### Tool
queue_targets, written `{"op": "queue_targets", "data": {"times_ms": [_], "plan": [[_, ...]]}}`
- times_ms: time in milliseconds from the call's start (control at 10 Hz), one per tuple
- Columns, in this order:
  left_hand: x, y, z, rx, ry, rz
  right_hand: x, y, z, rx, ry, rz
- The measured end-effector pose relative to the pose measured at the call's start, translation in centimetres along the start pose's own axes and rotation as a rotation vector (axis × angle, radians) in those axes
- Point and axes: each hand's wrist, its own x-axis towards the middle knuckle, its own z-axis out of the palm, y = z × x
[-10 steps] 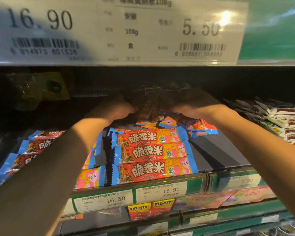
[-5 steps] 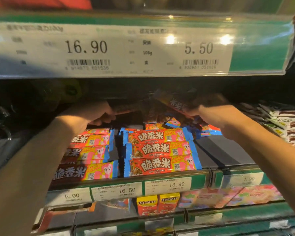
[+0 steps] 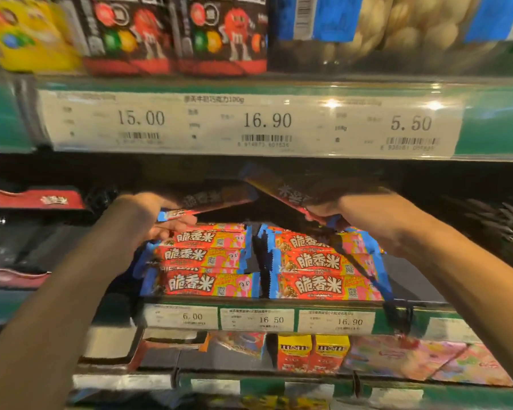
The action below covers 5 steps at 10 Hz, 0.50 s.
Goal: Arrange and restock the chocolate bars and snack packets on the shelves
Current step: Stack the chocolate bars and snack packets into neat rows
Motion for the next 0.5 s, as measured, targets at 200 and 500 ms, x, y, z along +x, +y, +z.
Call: {"op": "queue_targets", "data": {"times_ms": [200, 500], "plan": [[-5.6, -0.5, -2.0, -0.005, -0.005, 0.103, 0.5, -1.7, 2.1, -0.038, -0.09, -0.008], [-6.6, -2.3, -0.9, -0.086, 0.151, 0.248, 1.1, -2.6, 3.6, 0.055, -0.206, 0.054]]}}
